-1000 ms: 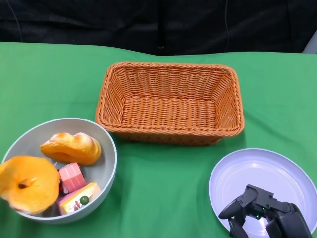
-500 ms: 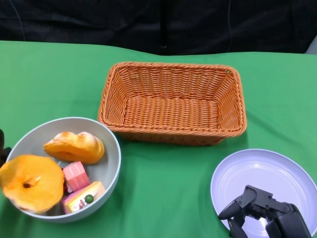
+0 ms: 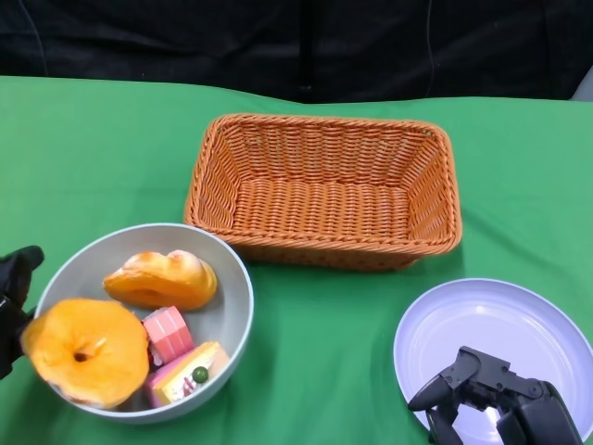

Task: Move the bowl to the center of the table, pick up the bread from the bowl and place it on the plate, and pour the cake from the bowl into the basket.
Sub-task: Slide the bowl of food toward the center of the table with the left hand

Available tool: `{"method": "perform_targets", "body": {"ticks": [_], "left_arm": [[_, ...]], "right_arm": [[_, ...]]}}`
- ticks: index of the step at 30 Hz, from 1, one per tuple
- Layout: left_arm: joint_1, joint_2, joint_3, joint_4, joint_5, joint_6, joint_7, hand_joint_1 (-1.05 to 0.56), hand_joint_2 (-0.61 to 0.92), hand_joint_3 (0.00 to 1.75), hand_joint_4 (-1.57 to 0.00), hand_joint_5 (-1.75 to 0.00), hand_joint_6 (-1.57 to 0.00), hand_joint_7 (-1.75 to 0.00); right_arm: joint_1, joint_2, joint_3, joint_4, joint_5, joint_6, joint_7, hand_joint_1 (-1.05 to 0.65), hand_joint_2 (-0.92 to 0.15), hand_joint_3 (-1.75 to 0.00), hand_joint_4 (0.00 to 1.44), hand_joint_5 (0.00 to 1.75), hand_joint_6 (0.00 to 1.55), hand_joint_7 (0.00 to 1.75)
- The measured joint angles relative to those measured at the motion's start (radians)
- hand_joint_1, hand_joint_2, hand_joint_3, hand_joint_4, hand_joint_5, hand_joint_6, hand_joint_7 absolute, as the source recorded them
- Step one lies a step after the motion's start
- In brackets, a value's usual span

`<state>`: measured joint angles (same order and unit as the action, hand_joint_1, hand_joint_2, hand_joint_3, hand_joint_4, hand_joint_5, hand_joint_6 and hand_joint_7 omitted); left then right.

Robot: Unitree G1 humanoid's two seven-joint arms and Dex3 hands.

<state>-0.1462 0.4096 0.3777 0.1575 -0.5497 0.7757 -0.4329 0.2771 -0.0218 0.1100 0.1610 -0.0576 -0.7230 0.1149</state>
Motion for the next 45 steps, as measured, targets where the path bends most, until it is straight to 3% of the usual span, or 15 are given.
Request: {"method": "perform_targets", "body": {"ticks": [7,12,17,22,25,26,28,29,32,39,45], "left_arm": [[0.008,0.003,-0.028,-0.028,-0.002,0.019,-0.013,-0.62,0.92,0.77,0.0,0.0,0.0,0.0],[0.008,-0.059,-0.012,-0.098,-0.018,0.085,0.07,-0.66,0.92,0.77,0.0,0.0,0.0,0.0],[0.007,-0.176,0.056,-0.162,-0.076,0.155,0.213,-0.65,0.92,0.8,0.0,0.0,0.0,0.0],[0.007,-0.231,0.099,-0.206,-0.116,0.205,0.304,-0.65,0.92,0.79,0.0,0.0,0.0,0.0],[0.008,-0.267,0.117,-0.257,-0.145,0.248,0.356,-0.64,0.92,0.81,0.0,0.0,0.0,0.0],[0.008,-0.281,0.118,-0.275,-0.157,0.262,0.371,-0.64,0.92,0.81,0.0,0.0,0.0,0.0],[0.008,-0.301,0.115,-0.299,-0.167,0.28,0.388,-0.64,0.92,0.82,0.0,0.0,0.0,0.0],[0.009,-0.307,0.11,-0.307,-0.168,0.287,0.394,-0.64,0.92,0.82,0.0,0.0,0.0,0.0],[0.012,-0.316,0.104,-0.324,-0.173,0.3,0.4,-0.64,0.92,0.83,0.0,0.0,0.0,0.0],[0.018,-0.318,0.085,-0.332,-0.182,0.319,0.4,-0.64,0.92,0.83,0.0,0.0,0.0,0.0],[0.02,-0.321,0.06,-0.332,-0.182,0.324,0.403,-0.62,0.92,0.8,0.0,0.0,0.0,0.0]], "right_arm": [[0.001,0.0,0.002,-0.008,0.0,0.0,0.0,-0.3,-0.51,-1.08,0.81,1.59,0.85,1.21],[0.002,0.0,0.003,-0.016,-0.002,0.001,-0.001,-0.31,-0.52,-1.06,0.79,1.58,0.84,1.2],[0.001,0.001,0.003,-0.017,-0.011,-0.007,-0.013,-0.33,-0.68,-0.72,0.77,1.4,0.87,0.97],[0.0,0.001,0.003,-0.016,-0.015,-0.033,-0.021,-0.33,-0.72,-0.64,0.73,1.34,0.85,0.89],[-0.001,0.002,0.003,-0.015,-0.033,-0.053,-0.036,-0.35,-0.7,-0.64,0.62,1.29,0.75,0.83],[-0.001,0.002,0.001,-0.015,-0.057,-0.061,-0.05,-0.4,-0.78,-0.52,0.48,1.26,0.62,0.76],[0.0,0.005,-0.007,-0.015,-0.116,-0.077,-0.082,-0.45,-0.88,-0.34,0.35,1.21,0.49,0.7],[0.0,0.007,-0.015,-0.015,-0.158,-0.088,-0.108,-0.51,-0.91,-0.33,0.22,1.14,0.35,0.62],[0.0,0.006,-0.04,-0.019,-0.277,-0.118,-0.186,-0.56,-0.92,-0.34,0.05,1.0,0.23,0.48],[0.0,-0.006,-0.04,-0.051,-0.349,-0.141,-0.245,-0.62,-0.92,-0.29,0.0,0.73,0.12,0.33],[0.0,-0.037,-0.038,-0.135,-0.411,-0.109,-0.251,-0.65,-0.92,-0.29,0.0,0.62,0.09,0.26]]}}
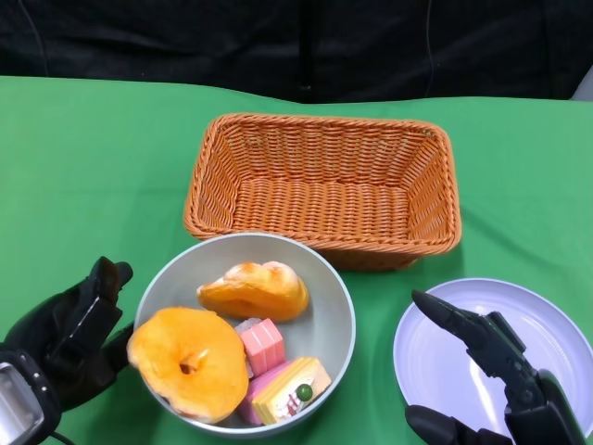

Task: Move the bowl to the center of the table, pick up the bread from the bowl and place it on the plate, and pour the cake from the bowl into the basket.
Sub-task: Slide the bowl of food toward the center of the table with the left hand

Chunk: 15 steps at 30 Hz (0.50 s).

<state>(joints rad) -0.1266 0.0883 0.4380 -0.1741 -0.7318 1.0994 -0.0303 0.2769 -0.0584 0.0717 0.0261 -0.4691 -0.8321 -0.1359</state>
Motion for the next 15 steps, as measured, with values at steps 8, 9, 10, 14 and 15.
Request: {"method": "perform_targets", "body": {"ticks": [8,9,10,14,15], "left_arm": [[-0.001,-0.004,-0.055,0.008,0.004,0.002,0.005,-0.62,0.92,0.77,0.0,0.0,0.0,0.0],[-0.001,-0.004,-0.062,0.008,0.005,0.001,0.005,-0.62,0.92,0.77,0.0,0.0,0.0,0.0],[-0.001,-0.004,-0.068,0.008,0.008,0.0,0.005,-0.62,0.92,0.77,0.0,0.0,0.0,0.0],[-0.001,-0.002,-0.09,0.008,0.024,-0.005,0.004,-0.62,0.92,0.75,0.0,0.0,0.0,0.0],[-0.001,0.0,-0.096,0.008,0.027,-0.005,0.004,-0.62,0.92,0.75,0.0,0.0,0.0,0.0]], "right_arm": [[-0.034,-0.03,0.018,-0.105,-0.036,0.145,0.041,-0.65,-0.92,-0.26,0.0,0.61,0.11,0.22],[-0.041,-0.031,0.022,-0.116,-0.039,0.166,0.047,-0.65,-0.92,-0.26,0.0,0.62,0.12,0.21],[-0.049,-0.031,0.028,-0.124,-0.04,0.187,0.053,-0.65,-0.92,-0.26,0.0,0.63,0.12,0.21],[-0.082,-0.038,0.05,-0.132,-0.057,0.248,0.065,-0.63,-0.92,-0.27,0.0,0.68,0.15,0.2],[-0.091,-0.041,0.053,-0.132,-0.065,0.261,0.065,-0.62,-0.92,-0.27,0.0,0.7,0.16,0.2]]}}
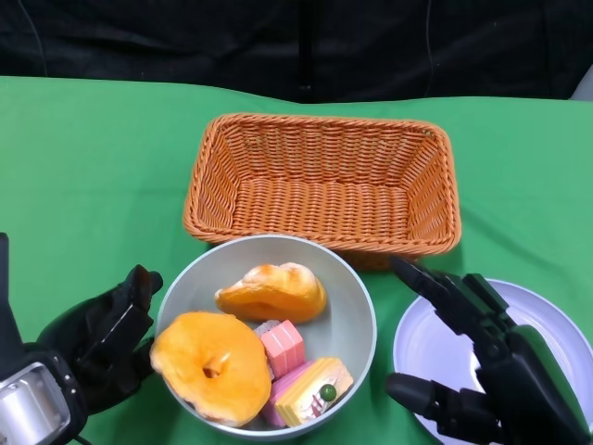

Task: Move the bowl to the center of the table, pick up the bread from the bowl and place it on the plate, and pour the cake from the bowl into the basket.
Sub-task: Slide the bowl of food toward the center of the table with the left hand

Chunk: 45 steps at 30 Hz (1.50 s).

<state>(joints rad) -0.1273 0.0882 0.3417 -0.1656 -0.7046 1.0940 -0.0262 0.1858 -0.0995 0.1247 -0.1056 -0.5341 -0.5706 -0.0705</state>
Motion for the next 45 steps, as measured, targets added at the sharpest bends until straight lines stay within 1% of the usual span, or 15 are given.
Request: {"method": "perform_targets", "body": {"ticks": [6,7,12,18,25,31,40,43,45], "left_arm": [[0.0,0.012,-0.032,0.0,0.012,-0.005,-0.015,-0.61,0.92,0.76,0.0,0.0,0.0,0.0],[0.0,0.013,-0.034,0.0,0.012,-0.005,-0.015,-0.61,0.92,0.76,0.0,0.0,0.0,0.0],[0.001,0.019,-0.056,0.0,0.016,-0.009,-0.025,-0.61,0.92,0.76,0.0,0.0,0.0,0.0],[0.007,0.035,-0.092,-0.001,0.029,-0.018,-0.061,-0.61,0.92,0.75,0.0,0.0,0.0,0.0],[0.009,0.035,-0.112,-0.001,0.035,-0.02,-0.083,-0.62,0.92,0.74,0.0,0.0,0.0,0.0],[0.019,0.035,-0.135,-0.004,0.042,-0.025,-0.085,-0.61,0.92,0.74,0.0,0.0,0.0,0.0],[0.035,0.013,-0.127,-0.013,0.042,-0.026,-0.081,-0.57,0.92,0.72,0.0,0.0,0.0,0.0],[0.04,0.011,-0.147,-0.045,0.095,-0.03,-0.043,-0.53,0.92,0.71,-0.07,-0.04,-0.02,-0.01],[0.045,0.01,-0.168,-0.064,0.147,-0.044,-0.005,-0.5,0.92,0.67,-0.11,-0.06,-0.07,-0.03]], "right_arm": [[-0.046,-0.017,0.018,-0.002,-0.02,0.099,0.019,-0.64,-0.92,-0.29,0.0,0.74,0.18,0.19],[-0.053,-0.021,0.023,-0.002,-0.026,0.113,0.02,-0.65,-0.92,-0.3,0.0,0.79,0.19,0.18],[-0.111,-0.027,0.061,-0.003,-0.064,0.177,0.031,-0.65,-0.92,-0.3,0.0,0.88,0.21,0.18],[-0.146,-0.026,0.118,0.002,-0.088,0.228,0.032,-0.65,-0.92,-0.3,0.0,0.89,0.22,0.19],[-0.189,-0.026,0.146,0.028,-0.1,0.256,0.023,-0.66,-0.92,-0.31,0.0,0.82,0.21,0.2],[-0.262,-0.025,0.173,0.113,-0.147,0.269,-0.026,-0.64,-0.92,-0.29,0.0,0.82,0.22,0.22],[-0.414,-0.011,0.233,0.29,-0.214,0.286,-0.122,-0.58,-0.92,-0.17,0.0,0.98,0.27,0.27],[-0.451,-0.006,0.248,0.338,-0.221,0.287,-0.14,-0.56,-0.92,-0.14,0.01,1.01,0.28,0.28],[-0.469,-0.006,0.259,0.363,-0.223,0.288,-0.153,-0.56,-0.92,-0.13,0.01,1.02,0.28,0.28]]}}
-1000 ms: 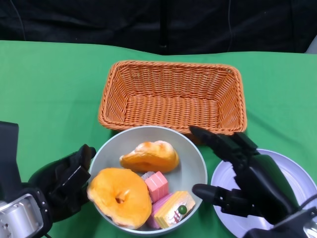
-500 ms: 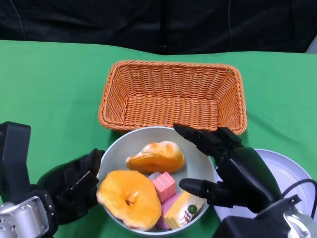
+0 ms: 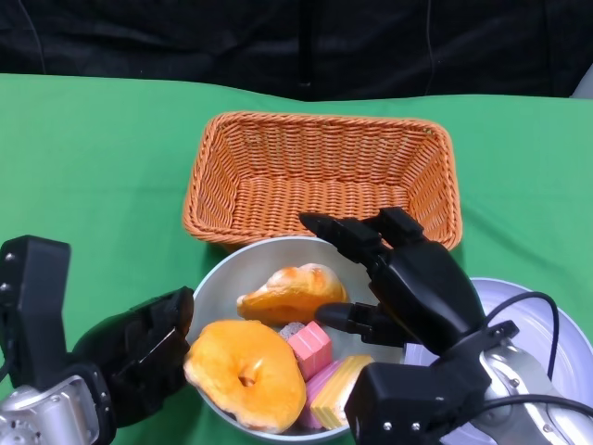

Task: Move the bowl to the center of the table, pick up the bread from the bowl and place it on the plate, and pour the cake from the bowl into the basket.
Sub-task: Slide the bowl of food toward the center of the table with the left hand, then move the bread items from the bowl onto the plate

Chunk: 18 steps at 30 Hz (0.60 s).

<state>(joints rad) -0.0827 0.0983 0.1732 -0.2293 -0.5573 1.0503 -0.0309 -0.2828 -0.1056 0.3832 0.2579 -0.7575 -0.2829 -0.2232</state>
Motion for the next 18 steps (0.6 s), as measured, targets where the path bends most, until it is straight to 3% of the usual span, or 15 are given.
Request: {"method": "perform_targets", "body": {"ticks": [4,18], "left_arm": [[0.009,-0.014,-0.005,-0.006,0.074,-0.024,0.06,-0.46,0.92,0.69,-0.13,-0.08,-0.08,-0.03],[0.017,-0.063,-0.007,-0.007,0.168,-0.061,0.083,-0.49,0.92,0.71,-0.14,-0.12,-0.12,-0.03]], "right_arm": [[-0.034,0.002,0.031,0.064,-0.022,0.001,-0.027,-0.56,-0.92,-0.12,0.01,1.02,0.28,0.28],[-0.107,0.011,0.131,0.13,-0.087,0.065,-0.049,-0.58,-0.92,-0.09,0.03,1.02,0.3,0.29]]}}
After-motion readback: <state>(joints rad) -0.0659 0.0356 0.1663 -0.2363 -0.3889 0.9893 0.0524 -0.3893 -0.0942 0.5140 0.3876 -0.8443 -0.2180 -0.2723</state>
